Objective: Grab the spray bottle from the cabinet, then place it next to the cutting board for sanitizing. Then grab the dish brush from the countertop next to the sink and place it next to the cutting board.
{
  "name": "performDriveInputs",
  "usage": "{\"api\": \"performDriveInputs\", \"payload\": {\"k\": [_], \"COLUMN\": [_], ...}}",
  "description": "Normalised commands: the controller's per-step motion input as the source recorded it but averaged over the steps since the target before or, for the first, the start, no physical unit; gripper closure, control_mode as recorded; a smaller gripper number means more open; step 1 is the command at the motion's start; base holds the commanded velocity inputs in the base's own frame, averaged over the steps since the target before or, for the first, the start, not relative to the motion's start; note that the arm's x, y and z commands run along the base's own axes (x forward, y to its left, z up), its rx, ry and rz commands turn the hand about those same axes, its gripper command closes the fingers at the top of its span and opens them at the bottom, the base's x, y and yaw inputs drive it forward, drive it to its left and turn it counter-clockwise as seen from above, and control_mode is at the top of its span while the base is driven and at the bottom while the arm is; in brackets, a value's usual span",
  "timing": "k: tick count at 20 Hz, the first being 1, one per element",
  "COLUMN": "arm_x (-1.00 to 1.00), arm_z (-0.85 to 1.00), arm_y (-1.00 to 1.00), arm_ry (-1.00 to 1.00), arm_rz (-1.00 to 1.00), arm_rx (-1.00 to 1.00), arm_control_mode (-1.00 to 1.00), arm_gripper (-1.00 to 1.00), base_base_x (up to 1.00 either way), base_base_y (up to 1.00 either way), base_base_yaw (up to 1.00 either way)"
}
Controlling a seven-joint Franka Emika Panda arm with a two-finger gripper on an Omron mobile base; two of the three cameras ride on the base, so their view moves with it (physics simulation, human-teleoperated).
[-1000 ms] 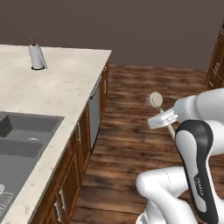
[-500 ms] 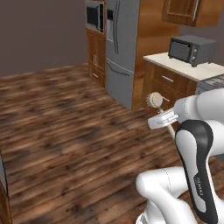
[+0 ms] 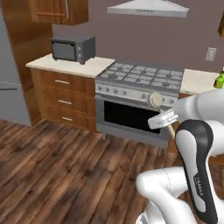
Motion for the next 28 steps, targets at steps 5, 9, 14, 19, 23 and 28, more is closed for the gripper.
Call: {"api": "performDriveInputs", "payload": {"k": [5, 9, 14, 19, 23, 28], "arm_x": [0.0, 0.0, 0.0, 0.0, 0.0, 0.0], "arm_z": [0.0, 0.0, 0.0, 0.0, 0.0, 0.0], "arm_y": [0.0, 0.0, 0.0, 0.0, 0.0, 0.0], "arm_ry": [0.0, 0.0, 0.0, 0.0, 0.0, 0.0], "arm_rz": [0.0, 0.0, 0.0, 0.0, 0.0, 0.0], "arm_rx": [0.0, 0.0, 0.0, 0.0, 0.0, 0.0], "arm_control_mode": [1.0, 1.0, 1.0, 1.0, 1.0, 1.0], "arm_gripper": [1.0, 1.0, 1.0, 1.0, 1.0, 1.0], "base_base_x": [0.0, 0.11, 0.53, 0.72, 0.63, 0.6], "base_base_y": [0.0, 0.0, -0.11, -0.66, -0.82, -0.72], "base_base_yaw": [-1.0, -0.89, -0.35, -0.01, -0.06, -0.15]}}
